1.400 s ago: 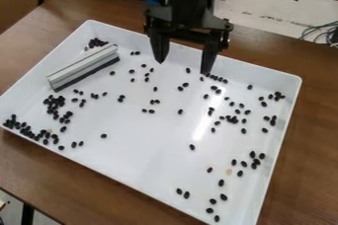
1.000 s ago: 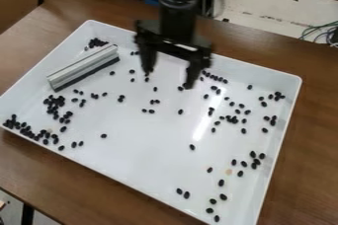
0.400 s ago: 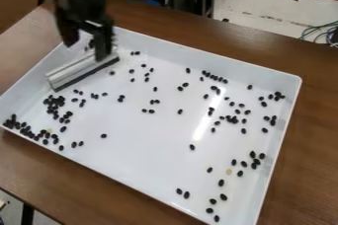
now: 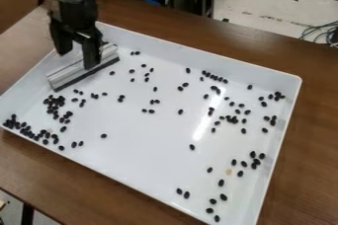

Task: Sweep into pile

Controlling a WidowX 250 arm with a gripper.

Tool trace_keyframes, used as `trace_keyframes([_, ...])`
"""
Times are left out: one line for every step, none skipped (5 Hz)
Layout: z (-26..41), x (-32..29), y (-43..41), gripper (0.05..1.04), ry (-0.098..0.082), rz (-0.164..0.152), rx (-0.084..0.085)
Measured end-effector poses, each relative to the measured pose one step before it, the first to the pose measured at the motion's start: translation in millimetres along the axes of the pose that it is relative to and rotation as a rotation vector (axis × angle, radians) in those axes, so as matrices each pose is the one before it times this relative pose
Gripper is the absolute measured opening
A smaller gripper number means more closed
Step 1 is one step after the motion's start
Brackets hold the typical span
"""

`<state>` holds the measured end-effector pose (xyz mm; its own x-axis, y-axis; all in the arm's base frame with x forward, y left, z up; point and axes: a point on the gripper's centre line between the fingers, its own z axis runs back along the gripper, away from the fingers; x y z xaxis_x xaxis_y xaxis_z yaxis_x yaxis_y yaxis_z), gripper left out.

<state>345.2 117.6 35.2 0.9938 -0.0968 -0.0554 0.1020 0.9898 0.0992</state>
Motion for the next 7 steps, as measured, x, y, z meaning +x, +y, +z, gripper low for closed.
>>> trace_keyframes([-4.86,1.47,-2.01,0.999,-0.0135,-0.0448,-0.0303])
trace_keyframes([-15.37,-2.46,7.36,0.999,0.0097,0.0122,-0.0095])
trace_keyframes([-13.69,2.09,-1.52,0.943,-0.0030,0.0015,-0.0232])
trace_keyframes([-2.10,2.12,0.05,0.634,-0.0172,-0.0091,-0.0010])
trace_keyframes([-0.94,-0.91,-0.73,0.402,0.0022,-0.0055,-0.0026])
trace_keyframes([0.85,0.22,-3.32,0.364,0.0141,-0.0002,0.0191])
trace_keyframes([28.53,-4.86,-16.77,0.364,-0.0193,0.0602,0.0186])
